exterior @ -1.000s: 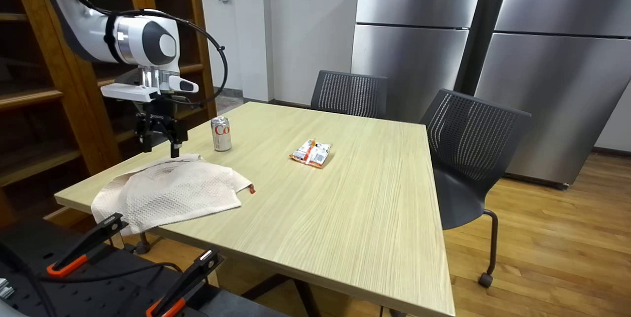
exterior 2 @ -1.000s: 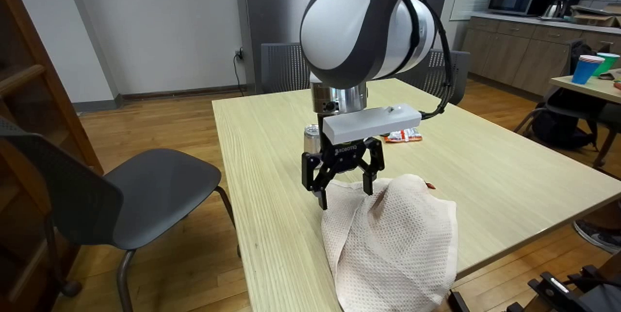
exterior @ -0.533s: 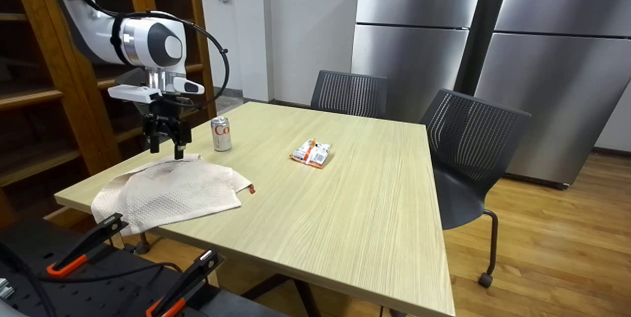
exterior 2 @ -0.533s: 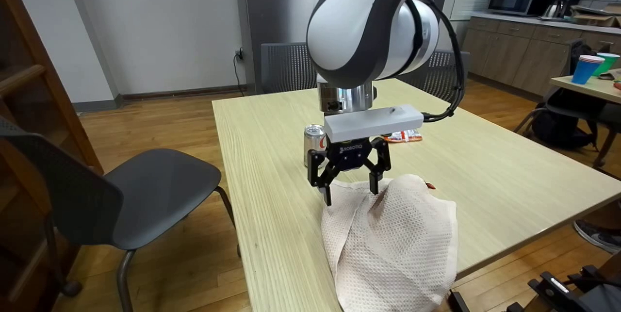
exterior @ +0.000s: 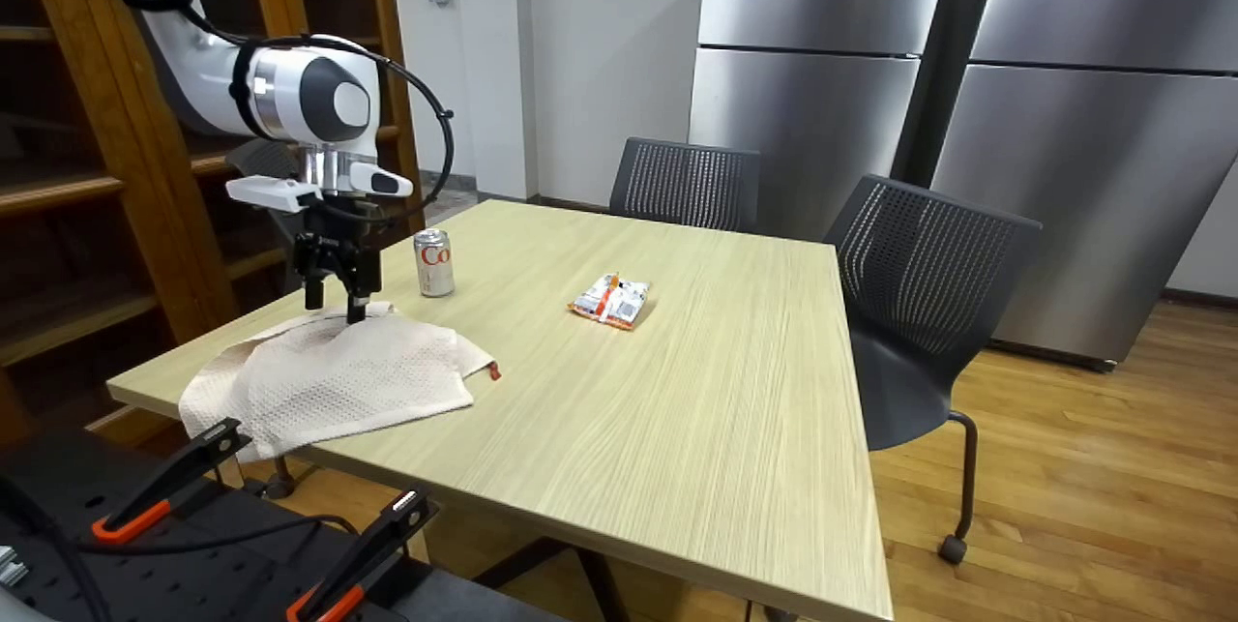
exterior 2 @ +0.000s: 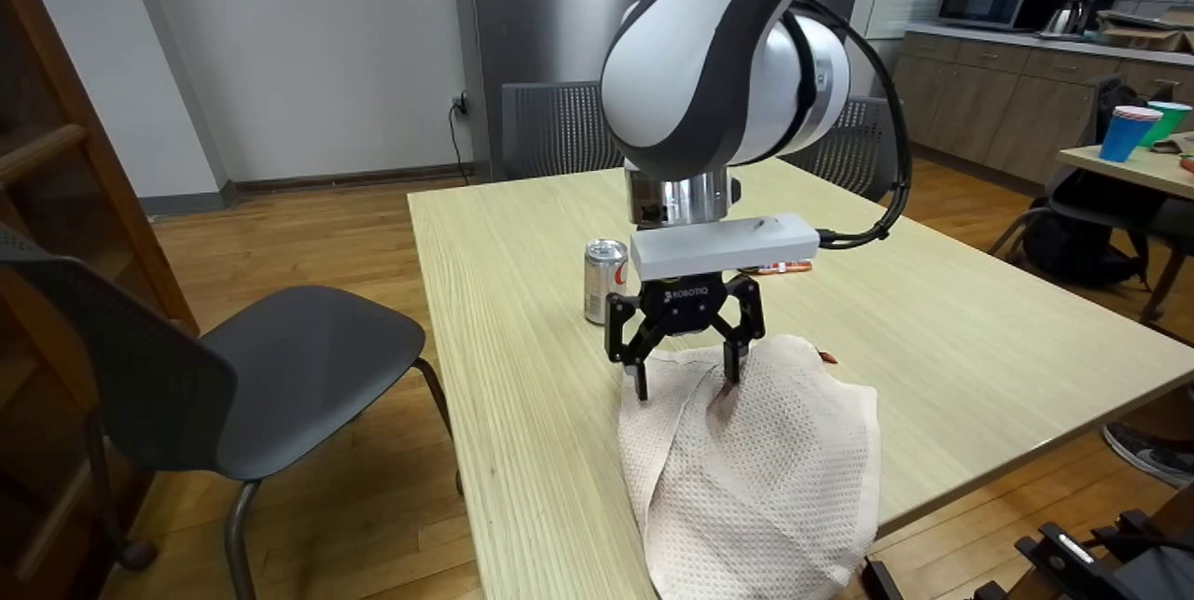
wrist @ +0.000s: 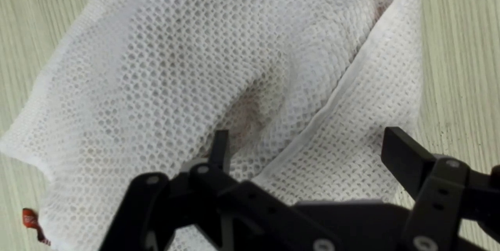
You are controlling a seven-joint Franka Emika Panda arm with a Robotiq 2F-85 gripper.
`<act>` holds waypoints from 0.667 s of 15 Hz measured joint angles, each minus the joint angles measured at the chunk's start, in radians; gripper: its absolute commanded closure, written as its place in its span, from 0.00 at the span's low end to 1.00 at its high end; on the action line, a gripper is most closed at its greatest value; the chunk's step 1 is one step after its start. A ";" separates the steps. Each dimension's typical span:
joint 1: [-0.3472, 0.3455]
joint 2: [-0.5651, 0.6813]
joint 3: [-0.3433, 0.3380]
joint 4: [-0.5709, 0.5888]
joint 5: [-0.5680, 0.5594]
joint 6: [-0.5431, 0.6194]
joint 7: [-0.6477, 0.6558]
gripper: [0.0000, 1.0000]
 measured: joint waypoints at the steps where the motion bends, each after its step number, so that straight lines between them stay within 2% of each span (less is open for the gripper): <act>1: -0.001 0.002 -0.002 0.000 0.010 0.000 0.000 0.00; 10: -0.004 0.008 -0.012 0.000 0.041 0.012 0.005 0.00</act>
